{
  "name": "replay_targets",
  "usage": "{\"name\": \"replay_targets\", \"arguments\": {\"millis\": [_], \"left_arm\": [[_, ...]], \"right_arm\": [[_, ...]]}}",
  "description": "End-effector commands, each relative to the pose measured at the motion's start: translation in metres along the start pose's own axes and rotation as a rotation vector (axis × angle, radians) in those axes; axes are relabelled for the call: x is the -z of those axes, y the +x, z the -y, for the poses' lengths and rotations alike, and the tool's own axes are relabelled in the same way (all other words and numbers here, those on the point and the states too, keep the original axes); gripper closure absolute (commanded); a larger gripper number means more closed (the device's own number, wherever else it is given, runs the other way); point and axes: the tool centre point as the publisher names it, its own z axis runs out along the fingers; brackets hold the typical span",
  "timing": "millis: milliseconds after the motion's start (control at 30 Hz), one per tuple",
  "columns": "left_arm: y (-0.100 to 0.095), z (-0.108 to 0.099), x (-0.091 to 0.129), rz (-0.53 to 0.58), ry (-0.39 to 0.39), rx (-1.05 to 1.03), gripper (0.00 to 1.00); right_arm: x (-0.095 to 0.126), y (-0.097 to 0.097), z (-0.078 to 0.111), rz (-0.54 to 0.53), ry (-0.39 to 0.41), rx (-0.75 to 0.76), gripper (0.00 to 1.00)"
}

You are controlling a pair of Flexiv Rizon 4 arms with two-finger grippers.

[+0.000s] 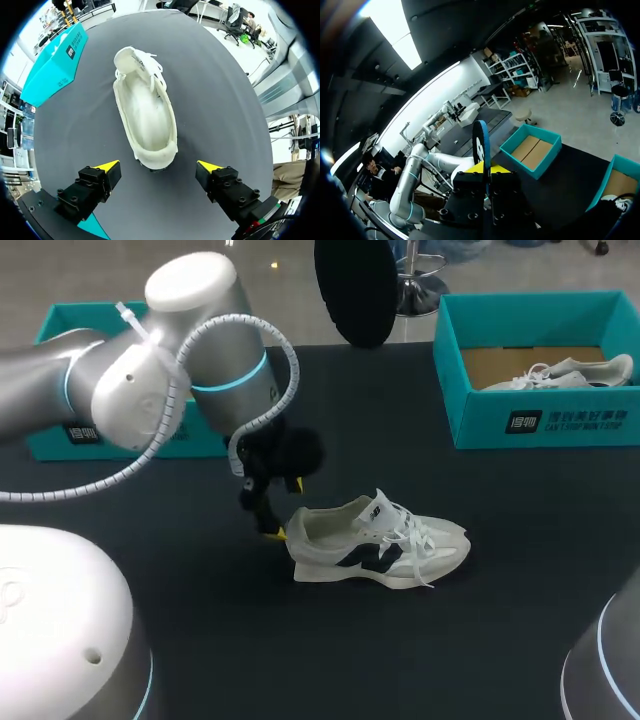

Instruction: Take the shoe out of the shoebox, open the shoe tongue, remove and reinsert the insole, then place the shoe into the shoebox

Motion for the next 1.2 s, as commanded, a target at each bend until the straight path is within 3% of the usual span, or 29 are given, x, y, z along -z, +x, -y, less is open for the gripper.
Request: {"name": "replay_targets", "arguments": {"millis": [33,333,900,1200], "left_arm": [[-0.013,0.010,-0.019,-0.009,0.001,0.006,0.00],[-0.028,0.023,-0.039,-0.016,0.019,0.052,0.00],[-0.037,0.052,-0.029,0.010,0.024,0.011,0.00],[-0.059,0.053,-0.056,0.011,-0.011,0.026,0.00]], "right_arm": [[-0.001,0.000,0.000,0.002,0.001,-0.001,1.00],[-0.001,0.000,0.000,0.002,0.001,-0.001,1.00],[-0.001,0.000,0.000,0.002,0.001,-0.001,1.00],[-0.001,0.000,0.000,0.002,0.001,-0.001,1.00]]}}
